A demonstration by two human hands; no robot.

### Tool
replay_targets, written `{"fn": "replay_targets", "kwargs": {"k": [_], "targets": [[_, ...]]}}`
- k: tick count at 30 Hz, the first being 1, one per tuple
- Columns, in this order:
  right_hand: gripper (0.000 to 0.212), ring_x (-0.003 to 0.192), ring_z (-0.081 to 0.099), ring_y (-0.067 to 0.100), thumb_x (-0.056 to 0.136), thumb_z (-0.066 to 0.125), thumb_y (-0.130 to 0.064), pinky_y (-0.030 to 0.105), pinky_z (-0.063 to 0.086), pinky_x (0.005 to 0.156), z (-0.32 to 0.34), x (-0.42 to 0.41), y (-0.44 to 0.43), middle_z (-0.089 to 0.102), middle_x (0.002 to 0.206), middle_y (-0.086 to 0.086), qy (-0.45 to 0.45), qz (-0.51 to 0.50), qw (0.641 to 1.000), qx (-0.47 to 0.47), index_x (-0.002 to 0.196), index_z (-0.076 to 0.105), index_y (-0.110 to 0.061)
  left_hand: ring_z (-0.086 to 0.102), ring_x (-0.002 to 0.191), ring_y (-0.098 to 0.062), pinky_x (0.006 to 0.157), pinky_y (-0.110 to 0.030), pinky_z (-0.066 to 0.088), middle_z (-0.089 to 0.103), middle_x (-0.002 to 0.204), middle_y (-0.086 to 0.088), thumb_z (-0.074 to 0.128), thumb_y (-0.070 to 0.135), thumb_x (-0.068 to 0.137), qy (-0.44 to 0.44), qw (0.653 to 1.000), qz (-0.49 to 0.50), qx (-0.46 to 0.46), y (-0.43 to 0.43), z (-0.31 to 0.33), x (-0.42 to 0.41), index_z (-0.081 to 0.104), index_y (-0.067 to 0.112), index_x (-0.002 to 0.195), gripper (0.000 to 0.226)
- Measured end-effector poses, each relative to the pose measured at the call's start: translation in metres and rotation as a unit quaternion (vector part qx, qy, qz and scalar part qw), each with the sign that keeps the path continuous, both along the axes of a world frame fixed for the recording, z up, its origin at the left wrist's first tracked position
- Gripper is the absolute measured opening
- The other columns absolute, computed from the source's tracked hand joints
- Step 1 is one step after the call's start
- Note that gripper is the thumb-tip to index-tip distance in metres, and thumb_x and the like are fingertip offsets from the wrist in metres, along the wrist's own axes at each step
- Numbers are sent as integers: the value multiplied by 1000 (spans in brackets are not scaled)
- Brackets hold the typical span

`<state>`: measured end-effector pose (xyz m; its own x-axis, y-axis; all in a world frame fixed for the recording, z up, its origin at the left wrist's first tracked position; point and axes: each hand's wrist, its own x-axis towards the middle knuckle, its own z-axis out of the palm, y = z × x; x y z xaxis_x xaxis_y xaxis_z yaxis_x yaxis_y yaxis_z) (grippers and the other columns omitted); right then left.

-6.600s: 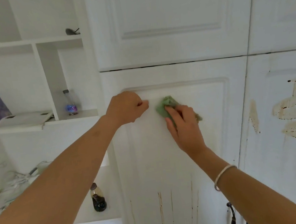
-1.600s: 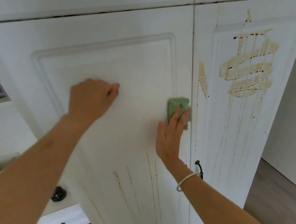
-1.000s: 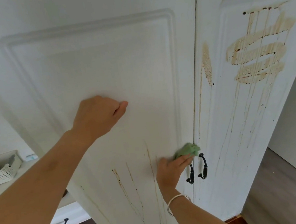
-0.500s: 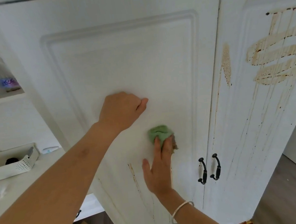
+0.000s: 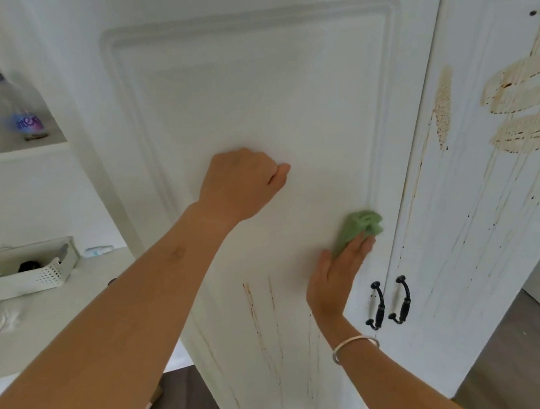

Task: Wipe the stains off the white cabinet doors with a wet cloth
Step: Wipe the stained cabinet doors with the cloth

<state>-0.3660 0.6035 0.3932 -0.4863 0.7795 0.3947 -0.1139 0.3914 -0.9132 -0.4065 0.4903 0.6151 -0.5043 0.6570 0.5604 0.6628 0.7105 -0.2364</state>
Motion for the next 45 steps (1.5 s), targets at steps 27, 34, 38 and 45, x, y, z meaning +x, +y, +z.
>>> {"fn": "replay_targets", "kwargs": {"k": [27, 34, 38, 45], "targets": [[70, 147, 22, 13, 83, 61, -18, 33, 1, 122, -112, -1, -9, 24, 159, -7, -88, 214, 575, 785, 147, 37, -29, 51, 63, -22, 60, -31, 37, 64, 68, 0, 29, 40, 100, -25, 1000, -6, 11, -2, 0, -3, 35, 16, 53, 53], [61, 145, 26, 15, 89, 55, -15, 34, 14, 120, -37, -15, -12, 27, 157, -4, 21, 113, 692, 713, 145, 39, -34, 57, 65, -22, 64, -34, 45, 67, 69, 0, 30, 40, 100, -28, 1000, 3, 6, -3, 3, 0, 38, 14, 53, 54], [53, 147, 20, 20, 96, 46, -21, 37, 13, 121, 3, -17, -10, 21, 158, -1, 53, 82, 753, 650, 146, 35, -31, 58, 60, -20, 65, -38, 49, 67, 65, -1, 31, 41, 100, -40, 999, -5, 10, -4, 3, 2, 48, 15, 54, 55], [77, 148, 15, 18, 83, 60, -21, 36, 5, 122, -82, 1, 46, 14, 161, -3, -57, 158, 616, 770, 151, 26, -30, 58, 64, -26, 69, -39, 48, 58, 56, -4, 32, 41, 100, -60, 998, 7, 10, -4, 6, 5, 58, 8, 63, 56]]}}
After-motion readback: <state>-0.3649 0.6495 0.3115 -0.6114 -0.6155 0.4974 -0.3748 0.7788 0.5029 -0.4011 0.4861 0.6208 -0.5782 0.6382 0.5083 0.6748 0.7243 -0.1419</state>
